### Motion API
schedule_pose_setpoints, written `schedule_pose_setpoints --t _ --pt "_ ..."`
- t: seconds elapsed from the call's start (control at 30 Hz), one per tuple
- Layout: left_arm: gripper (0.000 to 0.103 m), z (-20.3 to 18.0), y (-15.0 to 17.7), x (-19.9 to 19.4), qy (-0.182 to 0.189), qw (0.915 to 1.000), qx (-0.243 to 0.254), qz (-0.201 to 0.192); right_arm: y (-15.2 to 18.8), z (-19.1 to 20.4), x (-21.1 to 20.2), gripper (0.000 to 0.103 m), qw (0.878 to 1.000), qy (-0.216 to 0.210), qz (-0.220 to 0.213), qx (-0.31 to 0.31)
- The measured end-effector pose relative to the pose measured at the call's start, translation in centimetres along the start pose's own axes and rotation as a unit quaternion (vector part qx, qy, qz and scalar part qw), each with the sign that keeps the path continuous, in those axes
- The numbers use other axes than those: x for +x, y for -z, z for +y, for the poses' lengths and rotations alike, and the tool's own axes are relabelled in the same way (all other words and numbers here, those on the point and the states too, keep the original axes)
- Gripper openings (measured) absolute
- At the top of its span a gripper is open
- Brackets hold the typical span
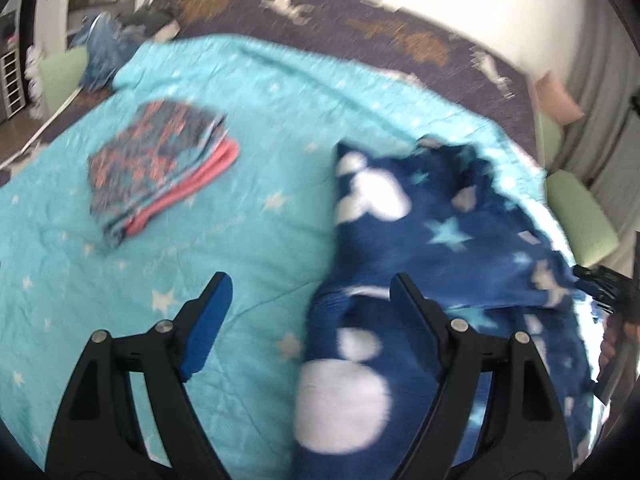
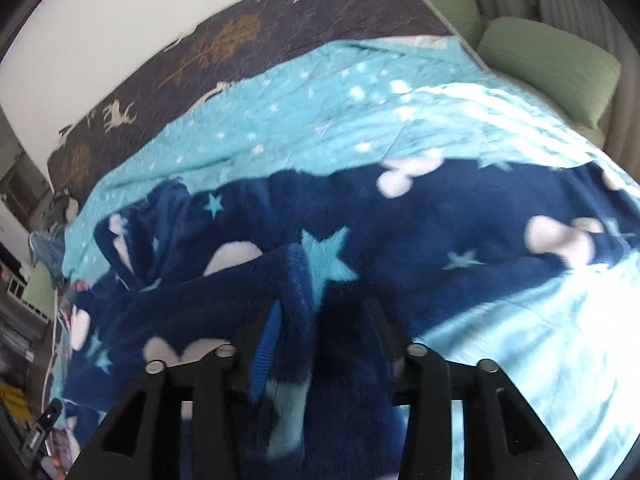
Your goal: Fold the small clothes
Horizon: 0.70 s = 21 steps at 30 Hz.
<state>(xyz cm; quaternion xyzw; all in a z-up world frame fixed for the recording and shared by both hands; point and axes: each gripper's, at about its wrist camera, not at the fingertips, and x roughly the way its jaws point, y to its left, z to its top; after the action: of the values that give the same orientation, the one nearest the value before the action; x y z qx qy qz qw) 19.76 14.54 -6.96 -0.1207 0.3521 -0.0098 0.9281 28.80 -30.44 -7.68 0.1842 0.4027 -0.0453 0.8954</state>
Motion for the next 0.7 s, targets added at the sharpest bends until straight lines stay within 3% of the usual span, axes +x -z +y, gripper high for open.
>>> schedule_pose_setpoints --t 0.07,0.13,0.2,0.27,0.37,0.43,0.47,0.5,0.6,0.7 --pt "0.082 -0.8 -1.0 -0.9 0.022 0.9996 0.004 -0.019 0.1 0.3 -1.5 0.045 1.000 -0.013 -0.005 -0.009" --pt "0.082 -2.5 -2.4 -0.6 0.038 0.9987 0.027 -0.022 0.4 1.3 -2.8 0.044 0.998 -0.059 0.003 -0.018" --pt "0.081 -4.5 -3.8 0.9 0.043 0.9975 0.053 -0.018 0.7 2.5 -2.8 0.037 0.992 -0.119 0.026 -0.018" --pt "0.080 -6.4 -4.8 3.7 0.059 0.9961 0.066 0.001 0.8 3.5 -2.3 0.023 0.988 -0.149 0.044 -0.021" --pt "0.076 -8.0 -5.0 8.3 0.050 0.9948 0.073 0.051 2.2 4.6 -0.2 0.013 0.991 -0.110 0.066 -0.035" --pt "0.075 -7.9 -4.5 12.0 0.012 0.9925 0.080 0.092 3.2 3.7 2.0 0.011 0.992 -0.075 0.102 -0.029" --pt "0.075 -7.5 -4.1 13.6 -0.009 0.9905 0.086 0.107 3.8 3.0 2.8 0.003 0.991 -0.063 0.117 -0.027" --pt "0.076 -7.0 -3.8 14.9 -0.017 0.9887 0.094 0.116 4.4 2.1 2.9 0.003 0.990 -0.080 0.111 -0.022" --pt "0.077 -6.5 -4.1 14.9 -0.005 0.9903 0.093 0.104 4.9 1.2 2.0 0.002 0.990 -0.093 0.098 -0.030" --pt "0.077 -7.7 -3.7 13.9 -0.035 0.9877 0.124 0.089 5.3 1.5 1.2 0.003 0.990 -0.081 0.095 -0.059"
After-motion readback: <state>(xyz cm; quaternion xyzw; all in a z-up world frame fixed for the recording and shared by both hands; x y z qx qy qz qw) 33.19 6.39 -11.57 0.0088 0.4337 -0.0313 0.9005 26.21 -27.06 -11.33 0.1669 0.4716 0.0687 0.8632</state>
